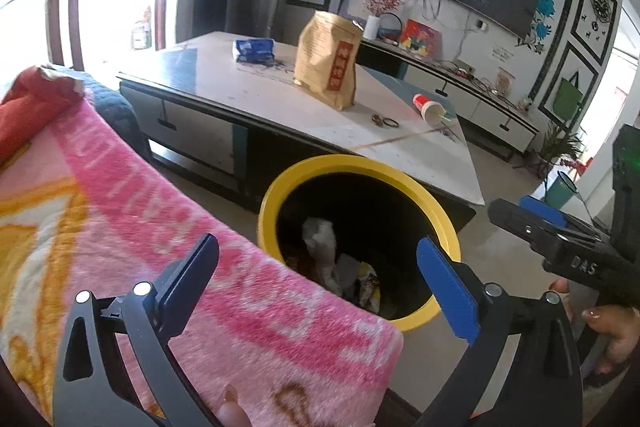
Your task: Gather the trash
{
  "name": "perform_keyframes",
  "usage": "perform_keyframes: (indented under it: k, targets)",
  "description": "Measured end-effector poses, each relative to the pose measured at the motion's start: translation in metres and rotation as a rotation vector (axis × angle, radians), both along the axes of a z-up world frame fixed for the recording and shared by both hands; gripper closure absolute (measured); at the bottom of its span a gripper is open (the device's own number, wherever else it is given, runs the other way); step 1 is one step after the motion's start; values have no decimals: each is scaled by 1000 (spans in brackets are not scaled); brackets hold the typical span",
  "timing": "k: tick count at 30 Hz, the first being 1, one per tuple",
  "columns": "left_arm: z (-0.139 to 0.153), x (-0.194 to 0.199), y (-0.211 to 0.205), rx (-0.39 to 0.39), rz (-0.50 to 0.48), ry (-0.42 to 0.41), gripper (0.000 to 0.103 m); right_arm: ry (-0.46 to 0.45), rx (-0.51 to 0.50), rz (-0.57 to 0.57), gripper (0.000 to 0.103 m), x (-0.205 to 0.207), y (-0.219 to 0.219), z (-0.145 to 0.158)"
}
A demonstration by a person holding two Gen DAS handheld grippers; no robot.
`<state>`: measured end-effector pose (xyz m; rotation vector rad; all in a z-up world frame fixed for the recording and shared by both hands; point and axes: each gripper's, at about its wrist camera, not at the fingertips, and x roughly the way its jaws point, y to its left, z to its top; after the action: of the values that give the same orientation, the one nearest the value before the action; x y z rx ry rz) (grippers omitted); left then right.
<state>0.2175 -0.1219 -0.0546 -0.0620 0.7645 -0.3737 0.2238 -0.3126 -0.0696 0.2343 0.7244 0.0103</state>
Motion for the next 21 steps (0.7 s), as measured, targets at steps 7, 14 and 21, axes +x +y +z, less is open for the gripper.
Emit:
perform_keyframes:
  k: [7,14,21]
  targets:
    - [22,-25,29,19,86,-41,7,-50,-44,22,11,-22,22,19]
    - [40,-54,57,44,170,-100,7,-71,-46,53,11,-43,47,24]
    - [46,-85,84,71,253,-152,7,-133,-56,93,11,-70,84,29]
